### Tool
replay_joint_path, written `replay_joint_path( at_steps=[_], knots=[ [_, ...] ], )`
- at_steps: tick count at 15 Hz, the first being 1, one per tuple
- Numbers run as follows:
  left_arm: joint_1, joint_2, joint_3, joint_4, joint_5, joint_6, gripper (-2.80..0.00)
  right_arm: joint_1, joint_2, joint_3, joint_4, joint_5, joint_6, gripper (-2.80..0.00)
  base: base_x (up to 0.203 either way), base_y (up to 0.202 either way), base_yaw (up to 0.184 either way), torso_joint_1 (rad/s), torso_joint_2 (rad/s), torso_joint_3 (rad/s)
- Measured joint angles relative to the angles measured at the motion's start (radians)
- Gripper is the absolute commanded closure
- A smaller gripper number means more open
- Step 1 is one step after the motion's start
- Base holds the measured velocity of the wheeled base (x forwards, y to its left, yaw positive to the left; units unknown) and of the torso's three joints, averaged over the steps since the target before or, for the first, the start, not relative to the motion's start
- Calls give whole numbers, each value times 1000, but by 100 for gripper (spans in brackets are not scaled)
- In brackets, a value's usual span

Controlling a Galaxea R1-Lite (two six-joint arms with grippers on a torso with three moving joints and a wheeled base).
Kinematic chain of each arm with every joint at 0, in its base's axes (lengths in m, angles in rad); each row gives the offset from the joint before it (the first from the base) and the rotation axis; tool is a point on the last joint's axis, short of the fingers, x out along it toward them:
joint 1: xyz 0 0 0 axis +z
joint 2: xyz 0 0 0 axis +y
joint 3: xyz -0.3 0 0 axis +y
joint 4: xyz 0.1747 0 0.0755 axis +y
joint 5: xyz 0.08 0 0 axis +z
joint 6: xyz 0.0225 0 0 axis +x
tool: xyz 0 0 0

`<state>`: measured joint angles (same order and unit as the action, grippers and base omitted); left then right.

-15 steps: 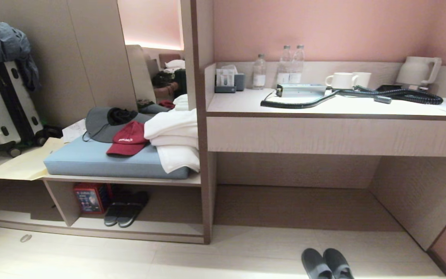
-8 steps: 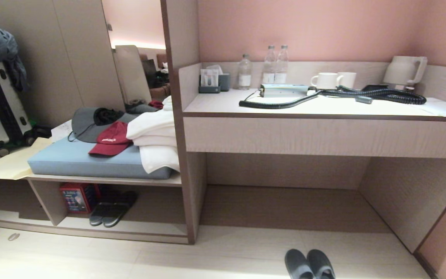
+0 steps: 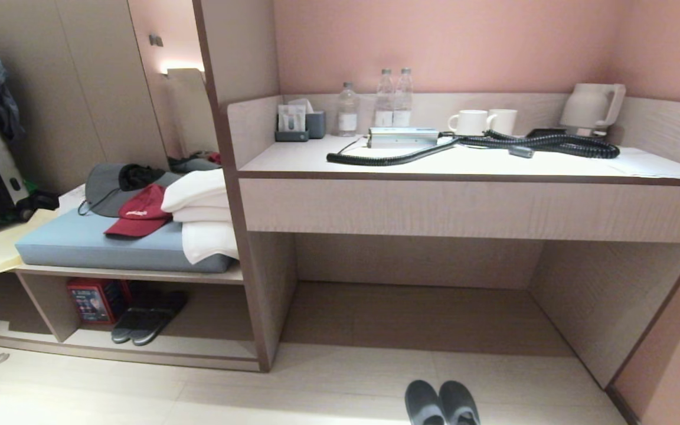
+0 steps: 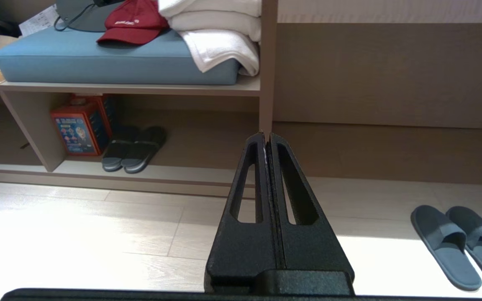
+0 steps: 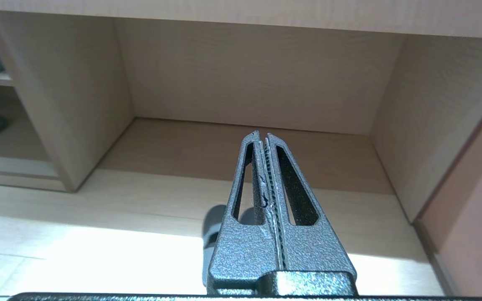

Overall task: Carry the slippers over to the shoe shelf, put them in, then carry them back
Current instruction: Pick up the slippers on the floor

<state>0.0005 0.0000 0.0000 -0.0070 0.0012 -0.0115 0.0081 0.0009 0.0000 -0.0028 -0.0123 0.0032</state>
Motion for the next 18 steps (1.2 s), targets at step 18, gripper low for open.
replay_joint_path(
  at_steps=[18],
  knots=[
    [0, 0, 0, -1, 0, -3, 0, -1, 0, 0, 0, 0, -1, 0, 0, -3, 0, 2, 3, -157]
  ],
)
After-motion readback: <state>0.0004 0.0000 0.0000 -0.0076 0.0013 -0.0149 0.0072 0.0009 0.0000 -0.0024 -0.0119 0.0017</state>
